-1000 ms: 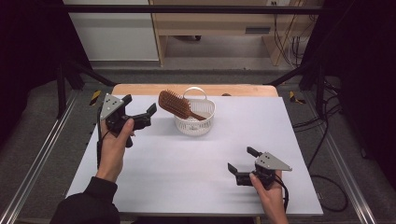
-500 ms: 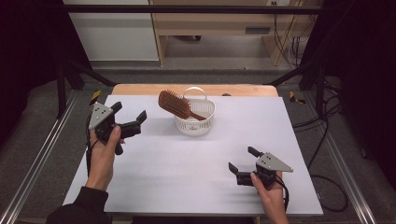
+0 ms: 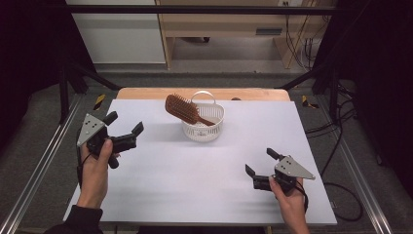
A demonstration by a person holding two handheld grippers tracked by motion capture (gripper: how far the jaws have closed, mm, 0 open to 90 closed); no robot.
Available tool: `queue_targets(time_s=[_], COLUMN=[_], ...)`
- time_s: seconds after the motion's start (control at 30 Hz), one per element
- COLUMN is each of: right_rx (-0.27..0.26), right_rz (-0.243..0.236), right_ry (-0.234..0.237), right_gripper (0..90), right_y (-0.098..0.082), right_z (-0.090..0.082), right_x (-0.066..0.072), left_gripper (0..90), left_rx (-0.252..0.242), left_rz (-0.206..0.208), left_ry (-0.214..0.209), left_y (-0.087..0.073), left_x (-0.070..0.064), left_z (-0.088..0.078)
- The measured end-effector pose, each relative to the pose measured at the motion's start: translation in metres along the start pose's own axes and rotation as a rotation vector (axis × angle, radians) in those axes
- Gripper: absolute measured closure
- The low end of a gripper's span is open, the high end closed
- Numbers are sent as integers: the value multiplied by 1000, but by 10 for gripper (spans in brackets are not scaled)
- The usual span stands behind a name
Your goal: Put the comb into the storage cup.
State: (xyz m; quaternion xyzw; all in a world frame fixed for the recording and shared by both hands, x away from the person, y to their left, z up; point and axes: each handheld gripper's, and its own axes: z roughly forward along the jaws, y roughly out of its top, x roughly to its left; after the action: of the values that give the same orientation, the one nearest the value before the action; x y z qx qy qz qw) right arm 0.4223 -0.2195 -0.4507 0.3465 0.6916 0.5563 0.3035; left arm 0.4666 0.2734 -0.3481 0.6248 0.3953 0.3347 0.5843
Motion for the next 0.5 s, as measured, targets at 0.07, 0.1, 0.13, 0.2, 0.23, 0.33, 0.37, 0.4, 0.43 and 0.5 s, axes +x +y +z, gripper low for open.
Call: queue_targets(time_s=[0.07,0.1,0.13,0.2,0.23,0.33,0.37,0.4,0.43,0.5], right_rx=[-14,-19,-21,-23,-23,-37,-38,-40,-42,-41], right_rz=[25,30,30,34,34,39,44,38,36,34], right_ry=[0,-4,-13,-24,-33,-47,-51,-56,-56,-55], right_gripper=[46,46,45,42,40,41,39,39,37,32], right_y=[1,1,2,3,2,3,3,3,2,2], right_z=[-4,-5,-6,-7,-8,-12,-13,-14,-15,-17], right_x=[-4,-6,-8,-12,-14,-19,-20,-21,-22,-23], left_gripper=[16,16,12,12,12,12,12,12,12,11], left_rx=[-7,-16,-19,-28,-29,-41,-42,-49,-51,-50], left_rz=[-5,-3,0,6,11,10,10,13,14,16], left_ry=[2,1,-2,-3,-4,11,15,21,23,26], left_y=[0,1,1,3,3,4,4,3,3,2], left_x=[1,2,3,5,6,11,12,13,14,16], left_z=[-4,-7,-10,-16,-19,-28,-31,-35,-38,-43])
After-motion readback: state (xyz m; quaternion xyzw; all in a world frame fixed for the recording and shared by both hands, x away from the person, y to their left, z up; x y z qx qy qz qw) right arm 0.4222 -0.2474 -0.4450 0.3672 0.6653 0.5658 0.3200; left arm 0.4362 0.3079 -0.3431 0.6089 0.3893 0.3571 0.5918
